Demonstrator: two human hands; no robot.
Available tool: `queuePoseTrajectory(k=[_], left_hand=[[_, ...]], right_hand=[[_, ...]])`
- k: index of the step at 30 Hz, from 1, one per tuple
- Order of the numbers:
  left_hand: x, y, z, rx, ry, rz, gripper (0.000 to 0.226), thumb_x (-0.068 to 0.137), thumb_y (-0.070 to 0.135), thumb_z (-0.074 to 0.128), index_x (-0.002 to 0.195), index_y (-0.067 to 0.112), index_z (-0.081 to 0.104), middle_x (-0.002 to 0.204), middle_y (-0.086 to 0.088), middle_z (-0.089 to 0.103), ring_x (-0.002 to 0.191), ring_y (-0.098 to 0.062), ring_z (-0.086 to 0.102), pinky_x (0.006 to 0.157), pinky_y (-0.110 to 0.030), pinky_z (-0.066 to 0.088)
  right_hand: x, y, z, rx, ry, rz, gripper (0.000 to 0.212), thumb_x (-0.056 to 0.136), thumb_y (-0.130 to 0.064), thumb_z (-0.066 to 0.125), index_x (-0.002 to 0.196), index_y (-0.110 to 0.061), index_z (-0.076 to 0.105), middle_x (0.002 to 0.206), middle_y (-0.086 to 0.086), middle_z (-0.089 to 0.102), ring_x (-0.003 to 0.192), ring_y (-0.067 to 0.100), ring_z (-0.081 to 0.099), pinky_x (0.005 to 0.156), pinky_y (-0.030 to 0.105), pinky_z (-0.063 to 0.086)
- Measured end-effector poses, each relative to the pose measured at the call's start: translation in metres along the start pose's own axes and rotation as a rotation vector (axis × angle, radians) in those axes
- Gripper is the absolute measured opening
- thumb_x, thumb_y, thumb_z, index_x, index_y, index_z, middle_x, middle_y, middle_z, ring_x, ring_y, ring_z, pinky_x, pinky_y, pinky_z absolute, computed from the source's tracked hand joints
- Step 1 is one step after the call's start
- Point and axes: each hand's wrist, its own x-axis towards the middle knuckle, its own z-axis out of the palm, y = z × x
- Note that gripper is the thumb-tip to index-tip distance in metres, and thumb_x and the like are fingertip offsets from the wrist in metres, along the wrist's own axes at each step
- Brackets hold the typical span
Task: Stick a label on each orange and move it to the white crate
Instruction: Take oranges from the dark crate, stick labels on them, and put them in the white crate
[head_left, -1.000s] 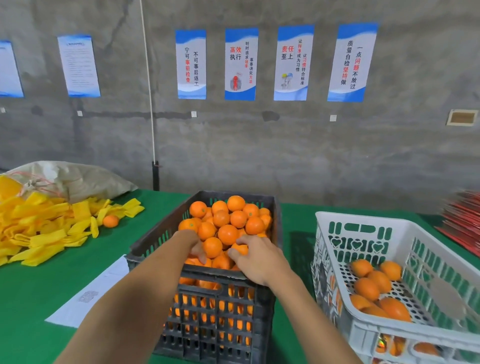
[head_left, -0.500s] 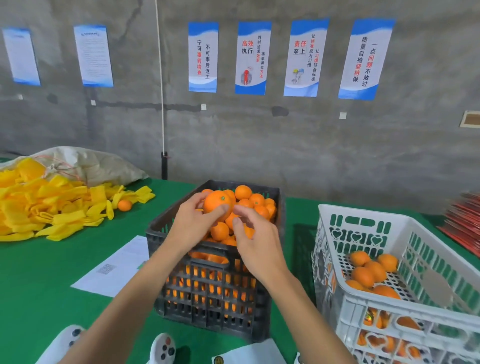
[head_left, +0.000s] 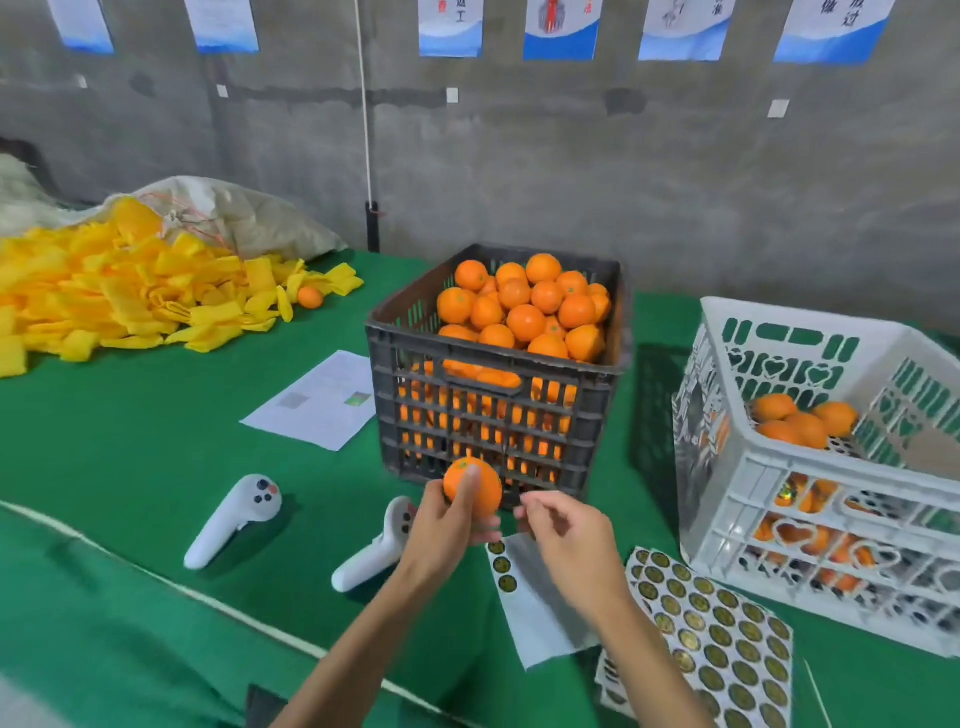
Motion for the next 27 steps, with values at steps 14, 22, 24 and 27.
queuePoseTrajectory(k=[14,22,24,27], left_hand=[[-0.001,-0.058,-0.005,-0.239,-0.059,-0.190,0.072,0.098,0.063,0.051,0.150,0.016,0.034,0.141,-0.013,0.052,0.111,-0.026,0.074,0.105,-0.045,0.055],[-0.007,-0.062,-0.005,-0.037,-0.091,-0.117,0.106,0.075,0.092,0.048,0.151,0.020,0.033,0.144,-0.007,0.052,0.125,-0.023,0.065,0.115,-0.048,0.046],[-0.008,-0.063,-0.005,-0.065,-0.078,-0.116,0.104,0.073,0.092,0.050,0.149,0.023,0.033,0.146,-0.007,0.051,0.124,-0.023,0.066,0.115,-0.049,0.045],[-0.009,-0.064,-0.006,-0.045,-0.083,-0.095,0.102,0.075,0.093,0.047,0.148,0.023,0.036,0.145,-0.006,0.052,0.121,-0.020,0.068,0.115,-0.050,0.044]], right_hand=[[-0.019,0.057,0.026,-0.553,-0.318,-0.184,0.043,0.088,-0.060,0.068,0.105,-0.021,0.075,0.086,-0.015,0.042,0.075,0.004,0.043,0.070,0.022,0.034],[-0.009,0.061,0.026,-0.556,-0.335,-0.235,0.032,0.096,-0.048,0.062,0.095,-0.016,0.069,0.086,-0.013,0.038,0.072,0.006,0.042,0.071,0.023,0.036],[-0.011,0.061,0.023,-0.468,-0.363,-0.210,0.044,0.088,-0.059,0.068,0.110,-0.021,0.071,0.088,-0.016,0.040,0.074,0.000,0.046,0.070,0.015,0.034],[-0.016,0.066,0.022,-0.349,-0.338,-0.188,0.057,0.085,-0.058,0.074,0.126,-0.019,0.071,0.091,-0.019,0.043,0.081,-0.001,0.049,0.073,0.009,0.037]])
